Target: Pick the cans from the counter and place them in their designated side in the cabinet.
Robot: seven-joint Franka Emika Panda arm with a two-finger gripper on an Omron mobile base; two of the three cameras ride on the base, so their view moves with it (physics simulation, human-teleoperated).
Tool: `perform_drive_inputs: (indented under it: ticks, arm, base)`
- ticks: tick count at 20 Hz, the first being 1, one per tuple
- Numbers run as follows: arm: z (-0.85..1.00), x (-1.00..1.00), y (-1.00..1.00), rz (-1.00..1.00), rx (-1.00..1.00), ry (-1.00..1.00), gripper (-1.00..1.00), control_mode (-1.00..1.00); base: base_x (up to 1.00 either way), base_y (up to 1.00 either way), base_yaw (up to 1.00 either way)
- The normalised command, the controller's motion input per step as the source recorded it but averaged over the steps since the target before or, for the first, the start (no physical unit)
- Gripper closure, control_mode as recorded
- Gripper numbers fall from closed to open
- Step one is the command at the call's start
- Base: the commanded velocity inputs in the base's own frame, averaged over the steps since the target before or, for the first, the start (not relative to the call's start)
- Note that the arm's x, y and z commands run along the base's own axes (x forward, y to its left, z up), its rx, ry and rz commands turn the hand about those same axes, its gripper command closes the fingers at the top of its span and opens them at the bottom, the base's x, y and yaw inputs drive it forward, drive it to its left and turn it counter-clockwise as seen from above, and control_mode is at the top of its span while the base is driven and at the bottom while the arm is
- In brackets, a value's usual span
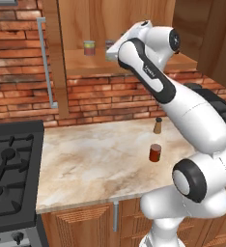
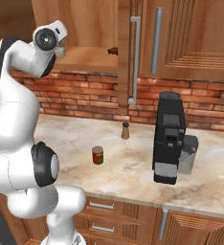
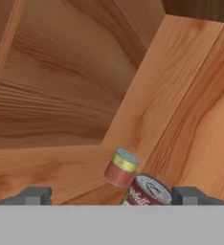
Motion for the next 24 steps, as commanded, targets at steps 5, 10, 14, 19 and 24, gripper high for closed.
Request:
perform_drive_inputs:
  ticks: [5, 10, 14, 19, 24]
  arm:
    - [0.00, -0.78, 0.00, 0.02, -0.09, 0.00, -1.00, -1.00]
    - [-0.21, -0.74, -0.06, 0.02, -0.02, 0.01, -1.00, -1.00]
    - [-0.55, -0.73, -0.07, 0.00, -0.04, 0.06, -1.00, -1.00]
    - [-0.57, -0.73, 0.00, -0.01, -0.10, 0.11, -1.00, -1.00]
    - [-0.62, -0.58, -0.01, -0.05, -0.11, 0.23, -1.00, -1.00]
  base:
    - [0.00, 0.00, 0.00]
    - [0.00, 0.00, 0.00]
    - [0.00, 0.00, 0.00]
    - [0.00, 0.00, 0.00]
    - [0.00, 0.00, 0.00]
